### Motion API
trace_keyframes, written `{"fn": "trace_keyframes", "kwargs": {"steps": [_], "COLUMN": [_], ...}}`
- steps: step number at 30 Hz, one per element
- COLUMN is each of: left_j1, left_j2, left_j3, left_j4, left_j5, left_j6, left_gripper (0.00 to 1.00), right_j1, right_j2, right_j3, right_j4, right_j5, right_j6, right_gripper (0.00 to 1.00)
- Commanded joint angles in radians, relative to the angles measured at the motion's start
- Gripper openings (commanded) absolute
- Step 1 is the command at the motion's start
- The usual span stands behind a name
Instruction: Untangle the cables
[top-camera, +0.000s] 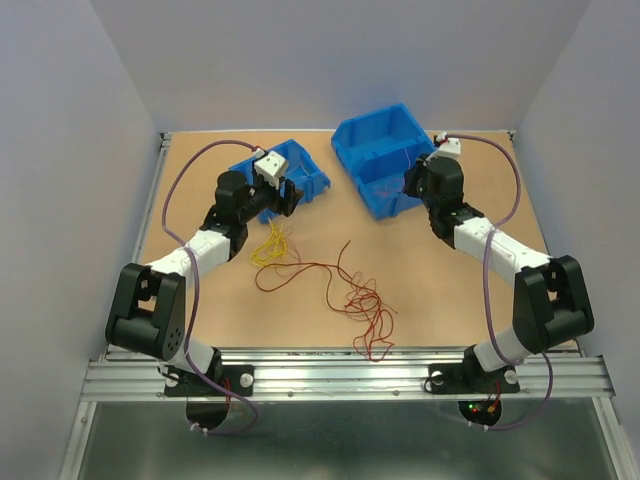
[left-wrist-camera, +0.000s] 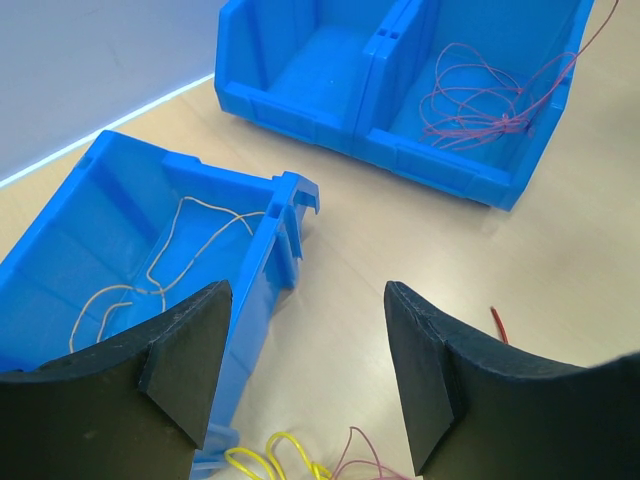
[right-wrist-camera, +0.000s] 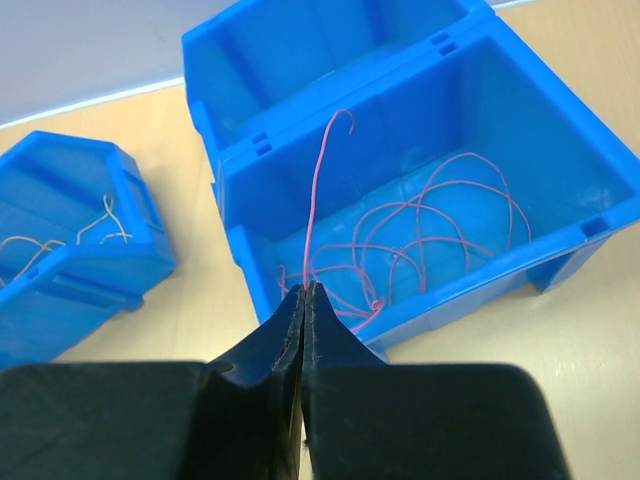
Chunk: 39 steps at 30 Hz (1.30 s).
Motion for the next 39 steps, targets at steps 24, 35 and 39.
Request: {"fn": "trace_keyframes", "kwargs": {"steps": [24, 35, 39], "left_j1": [-0.039, -0.046, -0.052], "left_j2": [-0.029, -0.044, -0.047], "left_j3": [0.003, 0.003, 0.0], "left_j4": [0.022, 0.012, 0.007], "left_j5": [-0.033, -0.027, -0.025], "left_j6": [0.063, 0.067, 0.069], "left_gripper": [0.73, 0.74, 0.74], "right_j1": [-0.048, -0.045, -0.039], "right_j2": [0.506, 0.513, 0.477], "right_j3": [0.593, 0.574, 0.535], "right_j4": [-0.463, -0.552, -0.603], "right_j5": [0.065, 0.016, 0.02], "right_j6": [0.114, 0.074, 0.051], "right_gripper": [0.01, 0.05, 0.05]}}
